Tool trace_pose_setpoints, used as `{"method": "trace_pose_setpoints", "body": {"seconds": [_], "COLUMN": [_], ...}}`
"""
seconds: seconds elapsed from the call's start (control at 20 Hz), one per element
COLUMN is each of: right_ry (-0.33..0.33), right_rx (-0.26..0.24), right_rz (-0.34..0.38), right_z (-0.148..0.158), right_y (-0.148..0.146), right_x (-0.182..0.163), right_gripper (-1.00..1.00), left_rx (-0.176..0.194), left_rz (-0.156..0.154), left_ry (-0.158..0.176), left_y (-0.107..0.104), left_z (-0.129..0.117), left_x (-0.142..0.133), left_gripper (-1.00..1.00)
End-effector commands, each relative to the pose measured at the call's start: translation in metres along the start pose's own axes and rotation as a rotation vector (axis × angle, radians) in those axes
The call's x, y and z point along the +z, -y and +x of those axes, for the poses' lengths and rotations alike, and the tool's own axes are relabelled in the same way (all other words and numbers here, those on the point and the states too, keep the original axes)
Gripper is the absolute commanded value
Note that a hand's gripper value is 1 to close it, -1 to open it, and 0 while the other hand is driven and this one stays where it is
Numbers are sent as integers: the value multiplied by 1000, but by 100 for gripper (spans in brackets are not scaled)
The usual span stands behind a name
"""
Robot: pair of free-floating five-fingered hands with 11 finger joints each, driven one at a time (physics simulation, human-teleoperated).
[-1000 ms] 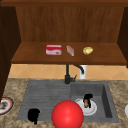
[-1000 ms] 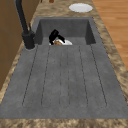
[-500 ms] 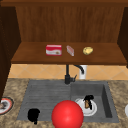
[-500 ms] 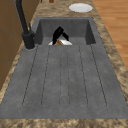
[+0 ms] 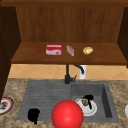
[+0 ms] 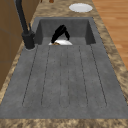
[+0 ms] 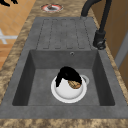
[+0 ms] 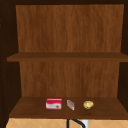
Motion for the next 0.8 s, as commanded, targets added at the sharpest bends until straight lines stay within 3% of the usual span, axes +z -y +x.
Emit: {"method": "trace_pose_setpoints", "body": {"seconds": [0.0,0.45,0.75], "right_ry": [12,36,33], "right_rx": [-17,-29,-12], "right_rz": [-92,-94,-150], "right_z": [10,27,36], "right_y": [12,63,99], "right_x": [6,31,32], "right_gripper": [-100,-100,-100], "left_rx": [0,0,0], "left_rz": [0,0,0], "left_ry": [0,0,0], "left_y": [0,0,0], "left_z": [0,0,0], "left_x": [0,0,0], "left_gripper": [0,0,0]}}
